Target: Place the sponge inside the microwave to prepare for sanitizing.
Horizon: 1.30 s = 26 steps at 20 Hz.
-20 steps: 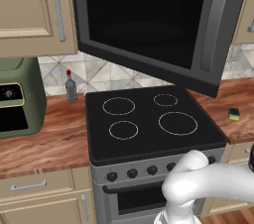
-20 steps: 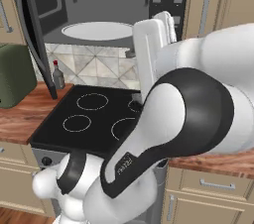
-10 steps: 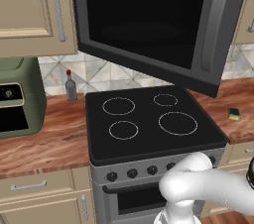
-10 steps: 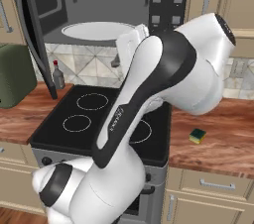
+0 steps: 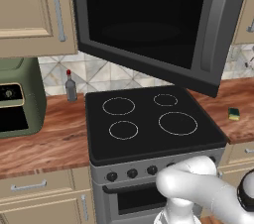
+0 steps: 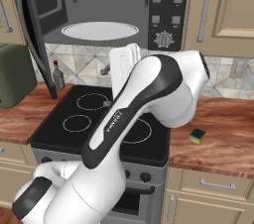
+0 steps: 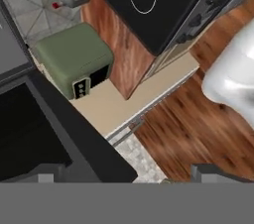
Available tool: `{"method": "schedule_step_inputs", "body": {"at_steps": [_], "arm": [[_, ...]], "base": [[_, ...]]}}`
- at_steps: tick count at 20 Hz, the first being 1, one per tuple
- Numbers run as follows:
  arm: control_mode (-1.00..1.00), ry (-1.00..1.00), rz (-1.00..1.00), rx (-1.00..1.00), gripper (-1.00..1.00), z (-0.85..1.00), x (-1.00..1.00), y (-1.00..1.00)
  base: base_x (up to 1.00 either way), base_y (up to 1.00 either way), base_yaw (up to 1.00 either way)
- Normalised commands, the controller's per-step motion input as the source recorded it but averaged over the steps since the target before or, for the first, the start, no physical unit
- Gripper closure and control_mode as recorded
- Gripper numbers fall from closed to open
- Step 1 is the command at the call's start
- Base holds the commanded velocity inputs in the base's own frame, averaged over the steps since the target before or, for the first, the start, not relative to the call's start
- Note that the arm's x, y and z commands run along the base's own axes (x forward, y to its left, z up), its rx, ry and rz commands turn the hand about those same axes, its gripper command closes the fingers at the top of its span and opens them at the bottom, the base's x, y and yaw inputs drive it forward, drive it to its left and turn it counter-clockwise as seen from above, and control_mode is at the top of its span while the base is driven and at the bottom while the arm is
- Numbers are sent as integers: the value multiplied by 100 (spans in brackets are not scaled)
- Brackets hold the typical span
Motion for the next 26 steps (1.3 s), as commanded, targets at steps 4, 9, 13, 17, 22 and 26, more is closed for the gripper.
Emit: {"method": "schedule_step_inputs", "body": {"at_steps": [4,9,13,17,22,26], "arm": [[-100,-8,11,24,-100,-3,0,36],[-100,-2,17,19,-100,5,-5,41],[-100,0,22,23,-100,31,-2,16],[-100,0,34,15,-100,12,0,41],[-100,0,20,3,-100,9,0,25],[-100,0,2,-4,-100,6,4,22]], "base": [[0,0,0],[0,0,0],[0,0,0],[0,0,0],[0,0,0],[0,0,0]]}}
